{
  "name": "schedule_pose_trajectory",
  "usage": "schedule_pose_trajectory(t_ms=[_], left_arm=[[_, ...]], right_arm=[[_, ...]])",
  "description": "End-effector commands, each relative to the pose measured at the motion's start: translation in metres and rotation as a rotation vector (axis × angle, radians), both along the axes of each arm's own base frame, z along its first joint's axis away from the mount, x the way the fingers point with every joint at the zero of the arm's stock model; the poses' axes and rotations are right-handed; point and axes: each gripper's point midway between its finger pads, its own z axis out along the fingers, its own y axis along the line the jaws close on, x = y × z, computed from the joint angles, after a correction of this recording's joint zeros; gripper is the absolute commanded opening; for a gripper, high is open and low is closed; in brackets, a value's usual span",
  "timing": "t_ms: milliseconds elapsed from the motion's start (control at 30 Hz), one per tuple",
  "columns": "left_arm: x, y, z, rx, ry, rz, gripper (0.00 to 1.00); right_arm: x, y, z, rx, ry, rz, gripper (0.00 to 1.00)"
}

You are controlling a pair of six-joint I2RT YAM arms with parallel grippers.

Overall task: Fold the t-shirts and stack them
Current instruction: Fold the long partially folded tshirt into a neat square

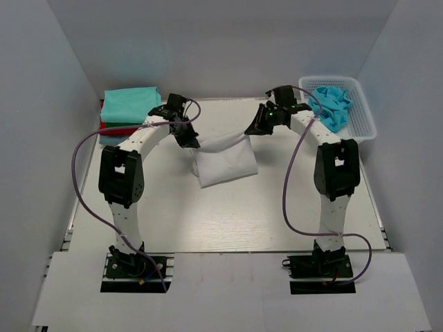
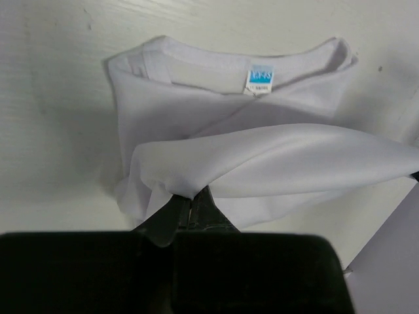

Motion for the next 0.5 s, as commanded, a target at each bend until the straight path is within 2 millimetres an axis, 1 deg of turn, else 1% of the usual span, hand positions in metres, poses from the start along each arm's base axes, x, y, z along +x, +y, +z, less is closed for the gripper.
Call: schedule_pose_trajectory(t_ms=[0, 33, 67, 100, 133, 167, 200, 233, 267, 300, 333, 367, 400, 433, 467], left_arm=[[0.027, 0.009, 0.011, -0.014, -0.046, 0.024, 0.00], [0.030, 0.011, 0.006, -0.001, -0.043, 0.031, 0.05], [0.039, 0.014, 0.008, -0.010, -0.057, 0.049, 0.26], [0.043, 0.019, 0.004, -0.009, -0.055, 0.062, 0.35], [0.046, 0.018, 0.009, -0.013, -0.068, 0.062, 0.54], [0.052, 0.024, 0.014, -0.009, -0.085, 0.077, 0.99], [0.052, 0.024, 0.014, -0.009, -0.086, 0.077, 1.00], [0.057, 0.027, 0.019, 0.005, -0.105, 0.090, 1.00], [0.059, 0.031, 0.030, 0.001, -0.123, 0.099, 1.00], [0.059, 0.033, 0.036, 0.007, -0.138, 0.106, 1.00], [0.059, 0.034, 0.042, 0.015, -0.158, 0.088, 1.00], [0.062, 0.033, 0.059, 0.006, -0.212, 0.080, 1.00], [0.060, 0.028, 0.063, 0.005, -0.230, 0.061, 1.00], [0.058, 0.018, 0.072, -0.018, -0.255, 0.026, 1.00], [0.053, 0.010, 0.069, -0.028, -0.259, -0.010, 1.00]], right_arm=[[0.034, 0.004, -0.008, 0.029, -0.036, 0.023, 0.00], [0.039, 0.006, -0.012, 0.033, -0.052, 0.039, 0.00], [0.048, 0.012, -0.017, 0.051, -0.070, 0.059, 0.00], [0.055, 0.020, -0.018, 0.077, -0.094, 0.101, 0.00], [0.060, 0.023, -0.017, 0.096, -0.127, 0.134, 0.09], [0.068, 0.027, -0.017, 0.103, -0.147, 0.147, 0.23], [0.074, 0.033, -0.014, 0.117, -0.177, 0.182, 0.55], [0.073, 0.032, -0.012, 0.112, -0.180, 0.205, 0.90], [0.074, 0.031, -0.007, 0.106, -0.182, 0.208, 0.90], [0.073, 0.031, 0.002, 0.095, -0.214, 0.221, 0.90], [0.072, 0.028, 0.003, 0.070, -0.217, 0.217, 0.90], [0.066, 0.025, 0.010, 0.062, -0.226, 0.211, 0.90], [0.057, 0.020, 0.015, 0.044, -0.239, 0.213, 0.90], [0.059, 0.018, 0.020, 0.025, -0.274, 0.200, 0.90], [0.048, 0.016, 0.024, 0.018, -0.270, 0.200, 0.90]])
